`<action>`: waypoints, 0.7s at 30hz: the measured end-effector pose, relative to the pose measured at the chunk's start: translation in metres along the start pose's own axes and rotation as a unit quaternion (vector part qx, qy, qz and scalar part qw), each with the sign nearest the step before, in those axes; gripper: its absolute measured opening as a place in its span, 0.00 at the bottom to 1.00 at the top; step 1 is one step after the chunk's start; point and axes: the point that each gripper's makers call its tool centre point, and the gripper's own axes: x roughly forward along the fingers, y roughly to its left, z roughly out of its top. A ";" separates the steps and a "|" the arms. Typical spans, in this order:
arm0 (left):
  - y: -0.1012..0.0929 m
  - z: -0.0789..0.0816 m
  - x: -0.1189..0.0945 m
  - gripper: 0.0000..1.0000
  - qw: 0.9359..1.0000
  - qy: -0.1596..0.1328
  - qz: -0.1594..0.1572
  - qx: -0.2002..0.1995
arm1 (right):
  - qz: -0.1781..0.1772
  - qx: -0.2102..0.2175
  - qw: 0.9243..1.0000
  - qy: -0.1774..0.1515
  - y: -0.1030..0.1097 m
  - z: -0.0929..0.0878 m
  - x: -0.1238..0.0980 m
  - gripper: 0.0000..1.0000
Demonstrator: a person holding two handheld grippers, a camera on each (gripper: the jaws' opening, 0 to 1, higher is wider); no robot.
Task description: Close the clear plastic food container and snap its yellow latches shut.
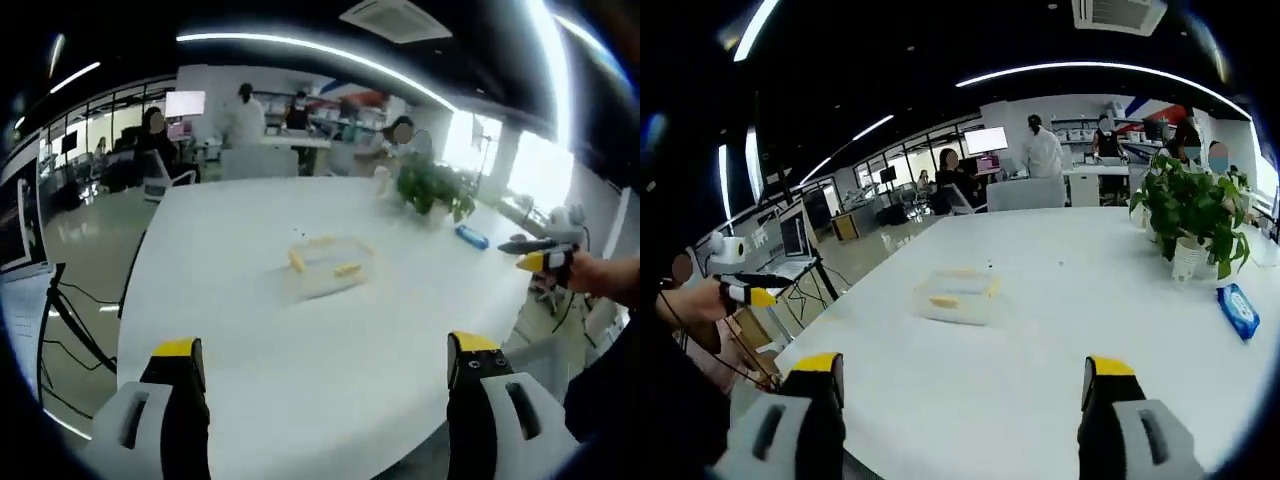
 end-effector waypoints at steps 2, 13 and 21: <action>0.002 -0.005 -0.007 0.99 1.000 0.000 0.004 -0.011 | -0.004 -0.001 1.000 0.009 0.001 -0.008 -0.004 1.00; -0.001 -0.032 -0.031 0.99 1.000 0.020 -0.003 0.003 | -0.013 -0.009 1.000 0.015 -0.005 -0.030 -0.031 1.00; -0.003 -0.033 -0.037 0.99 1.000 0.018 -0.002 0.001 | -0.014 0.015 1.000 0.018 -0.007 -0.043 -0.033 1.00</action>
